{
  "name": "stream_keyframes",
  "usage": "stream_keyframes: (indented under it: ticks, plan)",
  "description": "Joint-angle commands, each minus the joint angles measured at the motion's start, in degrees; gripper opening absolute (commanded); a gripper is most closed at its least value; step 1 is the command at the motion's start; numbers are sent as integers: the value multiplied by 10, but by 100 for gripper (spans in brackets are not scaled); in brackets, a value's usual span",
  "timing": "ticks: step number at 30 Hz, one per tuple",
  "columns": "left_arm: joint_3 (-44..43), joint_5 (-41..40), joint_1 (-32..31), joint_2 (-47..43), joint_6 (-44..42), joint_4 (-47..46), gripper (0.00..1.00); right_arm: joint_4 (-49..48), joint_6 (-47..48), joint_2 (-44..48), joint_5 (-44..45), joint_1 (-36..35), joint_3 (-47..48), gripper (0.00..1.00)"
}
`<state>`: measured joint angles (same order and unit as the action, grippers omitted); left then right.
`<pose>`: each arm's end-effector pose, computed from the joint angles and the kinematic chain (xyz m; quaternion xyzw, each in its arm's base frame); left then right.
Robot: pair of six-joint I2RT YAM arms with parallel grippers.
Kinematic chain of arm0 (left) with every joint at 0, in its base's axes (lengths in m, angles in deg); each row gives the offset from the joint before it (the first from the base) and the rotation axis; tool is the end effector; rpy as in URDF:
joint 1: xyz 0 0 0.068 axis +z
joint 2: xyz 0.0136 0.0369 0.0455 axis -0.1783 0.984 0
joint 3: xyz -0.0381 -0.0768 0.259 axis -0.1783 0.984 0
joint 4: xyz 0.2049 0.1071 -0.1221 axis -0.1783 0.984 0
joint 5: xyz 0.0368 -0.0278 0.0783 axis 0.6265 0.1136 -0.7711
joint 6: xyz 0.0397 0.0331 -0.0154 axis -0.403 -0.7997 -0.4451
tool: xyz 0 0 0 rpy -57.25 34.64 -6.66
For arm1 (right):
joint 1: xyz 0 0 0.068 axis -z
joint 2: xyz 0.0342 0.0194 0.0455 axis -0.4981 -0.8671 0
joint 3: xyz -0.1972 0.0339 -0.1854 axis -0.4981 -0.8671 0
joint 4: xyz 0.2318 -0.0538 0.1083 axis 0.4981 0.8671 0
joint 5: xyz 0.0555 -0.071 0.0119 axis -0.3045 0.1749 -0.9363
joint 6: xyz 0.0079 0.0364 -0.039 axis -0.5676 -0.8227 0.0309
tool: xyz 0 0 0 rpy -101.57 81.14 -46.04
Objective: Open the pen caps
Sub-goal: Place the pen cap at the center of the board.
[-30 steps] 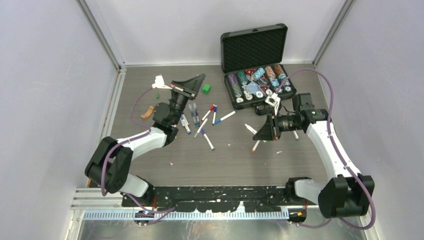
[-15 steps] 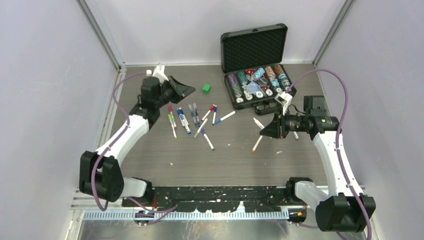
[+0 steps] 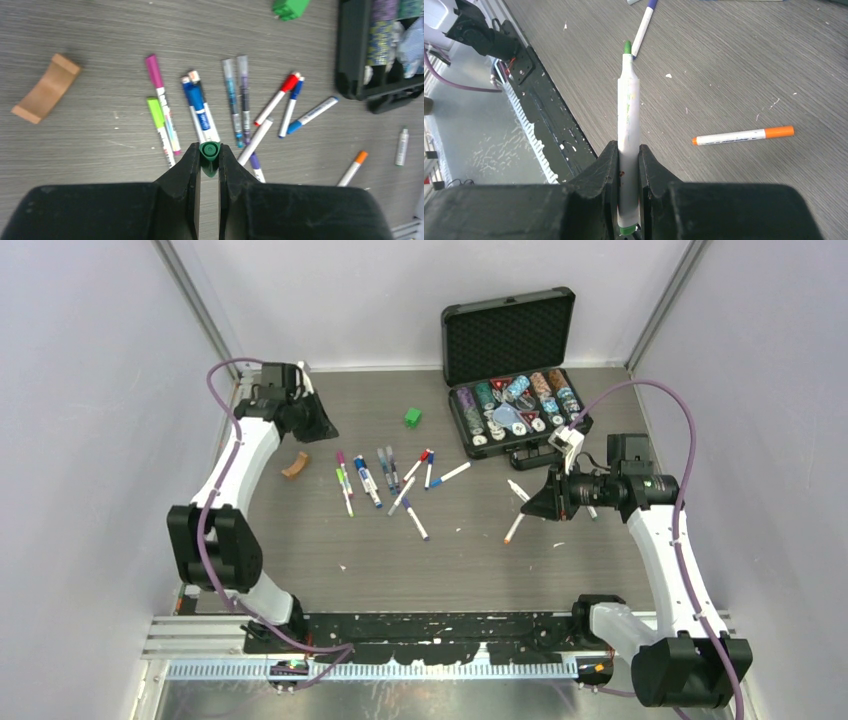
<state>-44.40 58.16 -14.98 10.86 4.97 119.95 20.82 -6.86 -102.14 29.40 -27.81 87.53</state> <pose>0.3425 -0.0359 0.3183 -0.1235 0.9171 -0.1917 0.3272 0.1796 0.0228 0.3055 -0.2829 0.8090 0.3810 0.3470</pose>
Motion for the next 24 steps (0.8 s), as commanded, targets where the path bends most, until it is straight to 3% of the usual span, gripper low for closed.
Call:
stream_keyframes:
  ticks: [1, 24]
  plan:
    - [-57, -29, 18, 31, -66, 77, 0, 10, 14, 9, -6, 2, 17, 0]
    - [-163, -49, 41, 180, -75, 85, 2, 2, 16, 6, 9, 18, 5, 0]
